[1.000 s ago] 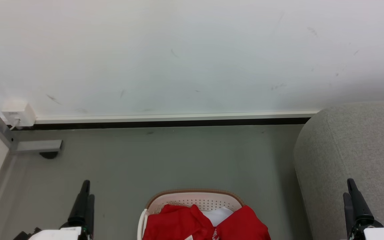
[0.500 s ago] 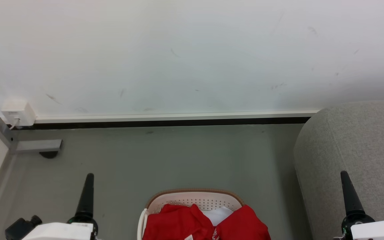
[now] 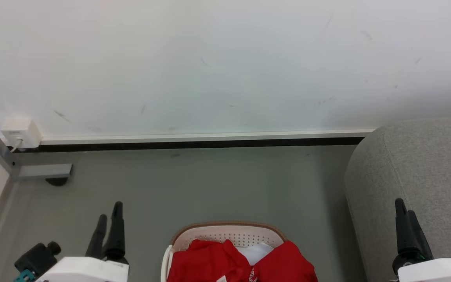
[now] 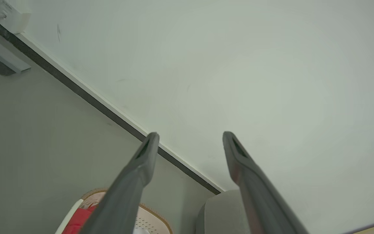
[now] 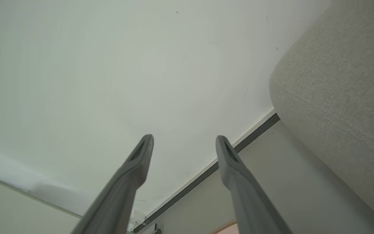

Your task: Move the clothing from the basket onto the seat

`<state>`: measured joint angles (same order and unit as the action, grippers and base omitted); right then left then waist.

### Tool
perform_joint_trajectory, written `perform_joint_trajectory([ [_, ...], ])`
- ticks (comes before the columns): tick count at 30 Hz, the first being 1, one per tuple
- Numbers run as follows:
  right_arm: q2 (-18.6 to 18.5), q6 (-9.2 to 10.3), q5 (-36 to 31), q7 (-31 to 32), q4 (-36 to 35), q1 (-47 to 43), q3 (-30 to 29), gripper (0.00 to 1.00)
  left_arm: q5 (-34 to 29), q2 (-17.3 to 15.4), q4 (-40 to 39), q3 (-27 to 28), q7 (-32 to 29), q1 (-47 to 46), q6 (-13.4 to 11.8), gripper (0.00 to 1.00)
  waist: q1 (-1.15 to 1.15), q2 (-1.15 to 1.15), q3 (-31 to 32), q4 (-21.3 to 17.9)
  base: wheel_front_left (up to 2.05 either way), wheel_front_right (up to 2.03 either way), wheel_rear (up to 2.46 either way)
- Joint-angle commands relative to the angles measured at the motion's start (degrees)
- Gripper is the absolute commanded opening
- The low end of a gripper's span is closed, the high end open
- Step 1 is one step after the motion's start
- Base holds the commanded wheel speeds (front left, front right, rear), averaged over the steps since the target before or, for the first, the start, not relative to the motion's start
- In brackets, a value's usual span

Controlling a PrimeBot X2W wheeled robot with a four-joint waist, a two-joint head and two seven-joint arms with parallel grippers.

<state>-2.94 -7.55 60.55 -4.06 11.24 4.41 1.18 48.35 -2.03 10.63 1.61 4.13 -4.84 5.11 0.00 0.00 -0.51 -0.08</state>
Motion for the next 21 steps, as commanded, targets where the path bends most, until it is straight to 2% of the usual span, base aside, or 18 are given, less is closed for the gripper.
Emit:
perform_joint_trajectory([
  [1, -0.13, 0.04, -3.48, -0.62, -0.86, 1.32, -0.02, 1.0, -3.09, -0.64, -0.76, -0.05, 0.56, -1.22, -0.42, 1.0, 0.0, 0.0, -0.01, -0.04, 0.0, 0.0, 0.0],
  [10, -0.4, 0.05, -15.13, -2.21, 0.41, 1.21, 1.45, 1.0, -11.38, -1.24, 0.29, -1.64, 2.22, -1.33, -1.67, 1.0, 0.0, 0.0, 0.01, -0.04, 0.0, 0.0, 0.0],
  [21, 0.04, 0.06, -23.75, -4.01, 3.61, 2.12, 1.26, 1.0, -18.68, -2.25, 2.48, -3.0, 3.96, -2.05, -2.89, 1.0, 0.0, 0.0, 0.22, -0.14, 0.0, 0.0, 0.0],
])
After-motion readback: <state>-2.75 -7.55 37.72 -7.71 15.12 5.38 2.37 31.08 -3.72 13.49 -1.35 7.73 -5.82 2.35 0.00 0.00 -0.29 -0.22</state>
